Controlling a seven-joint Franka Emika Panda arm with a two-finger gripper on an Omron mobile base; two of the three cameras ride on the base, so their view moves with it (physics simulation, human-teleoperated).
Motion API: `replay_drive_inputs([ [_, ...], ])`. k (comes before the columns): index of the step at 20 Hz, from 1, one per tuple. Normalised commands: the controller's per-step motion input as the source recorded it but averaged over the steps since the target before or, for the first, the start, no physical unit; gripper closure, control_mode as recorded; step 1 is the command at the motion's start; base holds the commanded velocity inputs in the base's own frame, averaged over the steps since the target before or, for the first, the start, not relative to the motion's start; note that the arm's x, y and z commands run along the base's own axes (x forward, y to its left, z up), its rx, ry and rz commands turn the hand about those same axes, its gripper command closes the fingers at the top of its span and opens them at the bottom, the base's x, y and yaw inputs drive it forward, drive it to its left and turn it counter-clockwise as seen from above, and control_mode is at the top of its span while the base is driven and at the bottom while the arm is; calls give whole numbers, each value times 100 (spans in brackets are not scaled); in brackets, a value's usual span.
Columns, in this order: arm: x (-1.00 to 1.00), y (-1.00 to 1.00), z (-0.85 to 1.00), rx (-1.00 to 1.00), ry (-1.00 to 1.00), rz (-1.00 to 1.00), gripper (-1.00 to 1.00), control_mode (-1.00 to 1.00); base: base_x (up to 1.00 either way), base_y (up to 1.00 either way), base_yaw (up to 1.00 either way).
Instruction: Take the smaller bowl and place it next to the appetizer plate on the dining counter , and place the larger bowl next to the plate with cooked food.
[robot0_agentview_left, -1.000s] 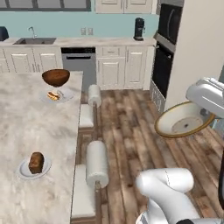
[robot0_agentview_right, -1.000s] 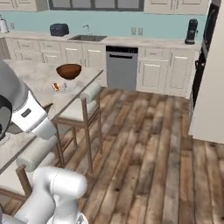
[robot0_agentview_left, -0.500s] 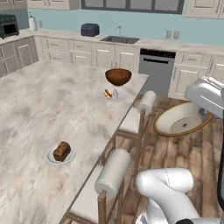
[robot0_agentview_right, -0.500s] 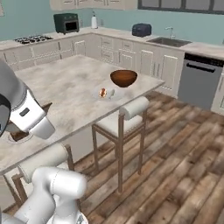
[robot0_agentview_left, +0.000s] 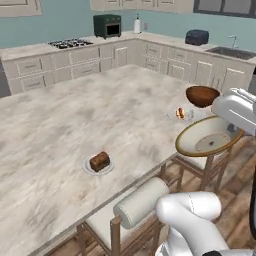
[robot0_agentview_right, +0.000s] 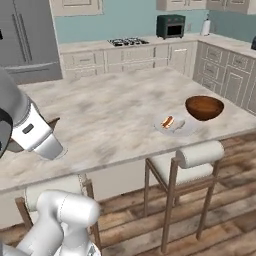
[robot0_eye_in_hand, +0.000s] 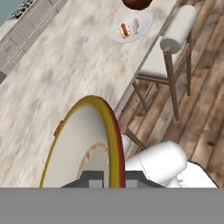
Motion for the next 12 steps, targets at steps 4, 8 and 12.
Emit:
replay_drive_inputs([
  [4,0,0,0,0,0,0,100,100,80,0,71],
  [8,0,0,0,0,0,0,100,100,86,0,70],
  [12,0,0,0,0,0,0,100,100,79,0,67],
])
